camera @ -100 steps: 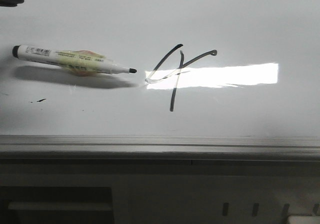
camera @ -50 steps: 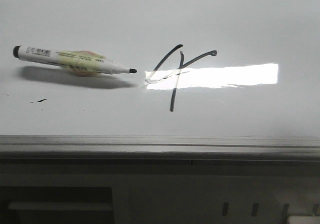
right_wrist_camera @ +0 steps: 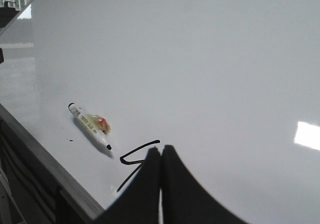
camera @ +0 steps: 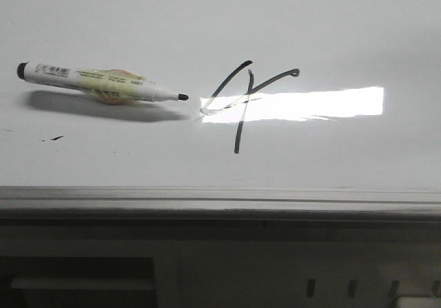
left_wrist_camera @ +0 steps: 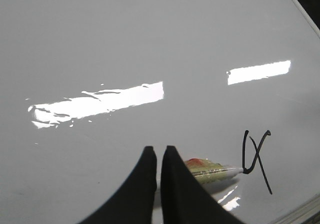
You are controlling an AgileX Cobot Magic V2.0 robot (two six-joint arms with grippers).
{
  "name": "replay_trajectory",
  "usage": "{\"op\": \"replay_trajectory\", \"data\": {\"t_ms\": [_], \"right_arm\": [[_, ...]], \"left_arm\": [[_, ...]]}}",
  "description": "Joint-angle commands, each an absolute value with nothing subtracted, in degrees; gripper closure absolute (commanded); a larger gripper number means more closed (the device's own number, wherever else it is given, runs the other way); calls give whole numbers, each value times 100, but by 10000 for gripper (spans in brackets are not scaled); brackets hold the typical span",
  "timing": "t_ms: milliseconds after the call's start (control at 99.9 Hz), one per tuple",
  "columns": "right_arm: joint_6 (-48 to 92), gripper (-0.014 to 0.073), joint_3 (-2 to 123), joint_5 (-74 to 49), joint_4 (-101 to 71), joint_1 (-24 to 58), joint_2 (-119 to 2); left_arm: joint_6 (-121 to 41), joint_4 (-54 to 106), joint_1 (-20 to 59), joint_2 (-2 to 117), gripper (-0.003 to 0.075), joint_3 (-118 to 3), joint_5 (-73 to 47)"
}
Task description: Write number 4 on whiteboard
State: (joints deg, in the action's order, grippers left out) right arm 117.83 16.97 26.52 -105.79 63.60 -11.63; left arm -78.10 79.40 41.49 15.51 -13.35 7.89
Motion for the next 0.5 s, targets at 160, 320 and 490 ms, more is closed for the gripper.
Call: {"op": "replay_trajectory", "data": {"t_ms": [160,320,490], "right_arm": [[11802,659,1830,2455,-10644,6340,-1109],[11802,659,1830,2501,-10644,6340,-1109],[11802,659,1830,2501,-10644,6340,-1109]], "left_arm": [[-7810,7863,4144,1593,741,-1489,819],[-7810,7863,4144,1593,741,-1489,819],[-7810,7863,4144,1593,741,-1489,819]]}}
